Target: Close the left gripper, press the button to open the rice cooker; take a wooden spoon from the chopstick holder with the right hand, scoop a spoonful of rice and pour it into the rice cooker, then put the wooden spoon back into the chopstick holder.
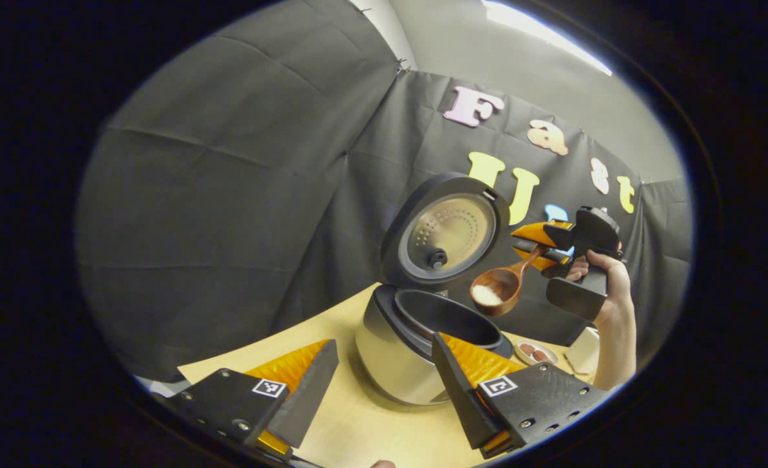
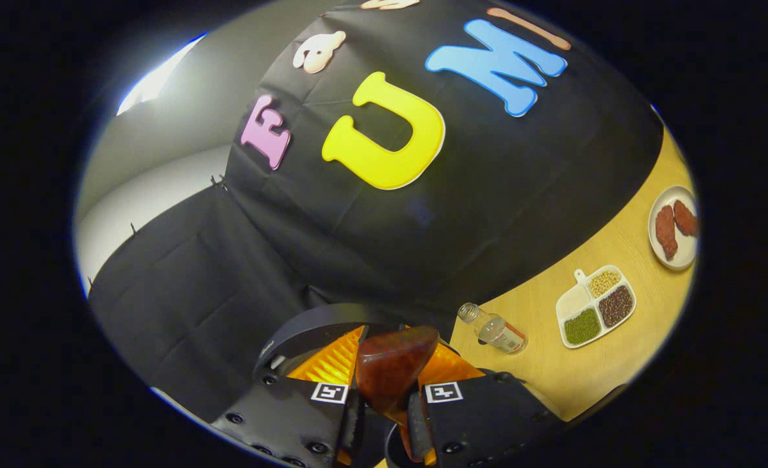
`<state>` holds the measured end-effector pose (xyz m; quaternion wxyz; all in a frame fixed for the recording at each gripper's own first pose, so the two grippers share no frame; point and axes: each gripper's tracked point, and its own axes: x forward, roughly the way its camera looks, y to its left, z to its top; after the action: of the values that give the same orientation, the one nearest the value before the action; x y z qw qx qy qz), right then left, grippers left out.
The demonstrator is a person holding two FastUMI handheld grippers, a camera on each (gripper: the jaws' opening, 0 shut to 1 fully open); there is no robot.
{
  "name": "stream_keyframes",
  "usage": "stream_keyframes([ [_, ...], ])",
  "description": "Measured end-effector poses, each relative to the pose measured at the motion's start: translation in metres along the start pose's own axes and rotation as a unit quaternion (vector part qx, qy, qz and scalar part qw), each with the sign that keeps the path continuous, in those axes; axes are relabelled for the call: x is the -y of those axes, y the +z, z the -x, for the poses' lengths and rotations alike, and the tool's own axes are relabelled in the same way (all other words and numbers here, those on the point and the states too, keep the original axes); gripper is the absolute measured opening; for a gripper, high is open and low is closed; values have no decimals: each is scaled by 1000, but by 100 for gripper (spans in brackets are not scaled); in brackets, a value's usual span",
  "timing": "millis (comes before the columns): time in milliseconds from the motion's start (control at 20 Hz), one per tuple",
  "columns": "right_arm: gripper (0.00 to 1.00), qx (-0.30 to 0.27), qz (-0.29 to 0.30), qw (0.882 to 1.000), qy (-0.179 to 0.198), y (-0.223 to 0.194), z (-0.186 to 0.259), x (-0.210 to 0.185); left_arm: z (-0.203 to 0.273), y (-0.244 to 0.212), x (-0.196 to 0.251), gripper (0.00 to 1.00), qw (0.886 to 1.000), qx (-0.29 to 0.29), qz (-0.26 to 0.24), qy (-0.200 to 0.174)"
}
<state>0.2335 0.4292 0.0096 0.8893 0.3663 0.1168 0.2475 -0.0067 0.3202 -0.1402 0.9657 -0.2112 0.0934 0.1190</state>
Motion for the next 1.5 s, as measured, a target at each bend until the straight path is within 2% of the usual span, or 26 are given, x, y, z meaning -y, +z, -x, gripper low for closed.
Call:
stream_keyframes([
  [200, 28, 2, 76, 997, 12, -10, -10, -5, -1, -4, -5, 92, 1000, -4, 4, 3],
  [400, 29, 10, 147, 989, 33, -19, -13, -20, -1, -4, 0, 92, 1000, -1, -1, -2],
  [650, 29, 9, 178, 983, 54, -24, -14, -31, -3, 1, 7, 91, 1000, 3, -16, -5],
  [850, 28, 11, 236, 970, 65, -30, -12, -34, 3, 7, 15, 92, 999, 13, -28, -10],
  [1000, 29, -1, 267, 959, 89, -42, -11, -42, 4, 9, 20, 92, 999, 16, -29, -16],
  [1150, 29, 1, 307, 944, 118, -52, -6, -54, 2, 7, 22, 92, 999, 13, -28, -18],
  [1300, 26, 5, 360, 921, 151, -65, 5, -63, 6, 10, 21, 92, 999, 14, -31, -20],
  [1350, 29, 8, 380, 912, 152, -67, 8, -63, 8, 12, 21, 92, 999, 17, -33, -21],
  [1450, 26, 11, 413, 898, 152, -72, 13, -65, 14, 11, 25, 92, 999, 22, -40, -22],
  [1500, 29, 17, 424, 892, 154, -75, 16, -65, 13, 11, 27, 92, 999, 22, -42, -25],
])
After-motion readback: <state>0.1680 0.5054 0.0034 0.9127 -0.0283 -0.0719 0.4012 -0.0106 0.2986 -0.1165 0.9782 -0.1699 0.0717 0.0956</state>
